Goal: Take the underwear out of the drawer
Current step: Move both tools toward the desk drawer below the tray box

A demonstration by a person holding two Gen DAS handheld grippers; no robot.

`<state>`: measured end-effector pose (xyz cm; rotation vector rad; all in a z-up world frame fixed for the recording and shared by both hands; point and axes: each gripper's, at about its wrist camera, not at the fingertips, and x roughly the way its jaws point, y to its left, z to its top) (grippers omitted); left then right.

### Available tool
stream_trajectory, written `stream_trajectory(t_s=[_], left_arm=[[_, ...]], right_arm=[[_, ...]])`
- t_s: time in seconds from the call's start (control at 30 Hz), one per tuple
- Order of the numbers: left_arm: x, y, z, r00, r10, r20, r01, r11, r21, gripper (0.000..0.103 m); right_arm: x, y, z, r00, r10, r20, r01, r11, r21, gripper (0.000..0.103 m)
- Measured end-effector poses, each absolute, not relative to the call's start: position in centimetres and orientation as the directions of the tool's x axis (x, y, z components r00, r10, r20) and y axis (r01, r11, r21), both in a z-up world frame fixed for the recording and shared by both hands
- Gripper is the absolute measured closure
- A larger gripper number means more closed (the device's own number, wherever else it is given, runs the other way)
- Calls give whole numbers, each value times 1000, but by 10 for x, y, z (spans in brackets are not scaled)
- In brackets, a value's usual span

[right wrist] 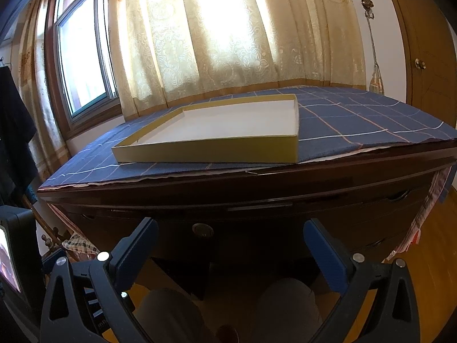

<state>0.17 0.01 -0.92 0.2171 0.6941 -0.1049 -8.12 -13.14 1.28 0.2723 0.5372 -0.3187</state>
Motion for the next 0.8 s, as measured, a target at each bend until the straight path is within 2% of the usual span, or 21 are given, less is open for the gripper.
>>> stream_trajectory(t_s=[0.8], left_arm=[[8, 2, -19, 750, -7, -661, 161, 972, 173, 1]], right_arm=[[-77, -136, 0, 790, -220, -572, 376, 911, 168, 0]])
